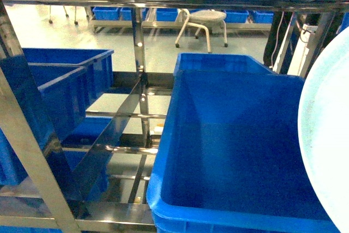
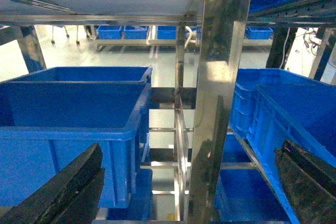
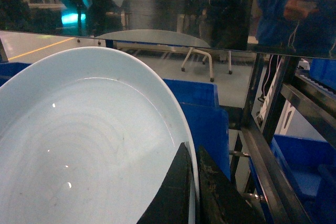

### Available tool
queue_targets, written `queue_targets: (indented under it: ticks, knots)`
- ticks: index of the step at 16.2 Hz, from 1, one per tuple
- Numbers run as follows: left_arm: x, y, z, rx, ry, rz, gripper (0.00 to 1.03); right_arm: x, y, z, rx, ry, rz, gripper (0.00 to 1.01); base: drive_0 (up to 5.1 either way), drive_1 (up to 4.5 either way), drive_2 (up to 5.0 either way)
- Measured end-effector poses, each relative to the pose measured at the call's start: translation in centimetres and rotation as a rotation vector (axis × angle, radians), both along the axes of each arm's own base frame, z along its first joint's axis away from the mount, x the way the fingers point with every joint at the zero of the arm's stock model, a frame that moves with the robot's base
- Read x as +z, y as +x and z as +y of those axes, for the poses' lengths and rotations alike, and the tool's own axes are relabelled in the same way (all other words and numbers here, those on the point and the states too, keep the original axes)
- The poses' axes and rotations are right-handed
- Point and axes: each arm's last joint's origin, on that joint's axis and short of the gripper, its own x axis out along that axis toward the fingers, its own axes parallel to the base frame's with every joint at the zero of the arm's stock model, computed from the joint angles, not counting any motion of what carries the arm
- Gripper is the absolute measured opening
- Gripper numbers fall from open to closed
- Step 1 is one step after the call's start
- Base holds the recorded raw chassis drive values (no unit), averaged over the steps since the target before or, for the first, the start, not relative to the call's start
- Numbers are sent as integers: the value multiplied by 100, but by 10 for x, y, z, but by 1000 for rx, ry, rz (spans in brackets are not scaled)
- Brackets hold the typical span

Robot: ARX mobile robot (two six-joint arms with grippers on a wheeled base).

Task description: Place blue tray on left shelf second layer neatly

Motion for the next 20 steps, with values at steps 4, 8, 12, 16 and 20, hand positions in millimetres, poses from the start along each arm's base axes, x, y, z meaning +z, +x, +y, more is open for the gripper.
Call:
queue_targets:
  ticks: [4,8,12,16,20]
  knots:
    - [0,0,0,0,0,0,98,0,0,0,0,0,1,2,0,0,0]
    - [0,0,0,0,0,0,98,0,0,0,0,0,1,2,0,0,0]
    - [0,0,0,0,0,0,98,0,0,0,0,0,1,2,0,0,0]
    - [0,0,0,0,0,0,98,0,0,0,0,0,1,2,0,0,0]
    - [0,0,0,0,0,0,98,0,0,0,0,0,1,2,0,0,0]
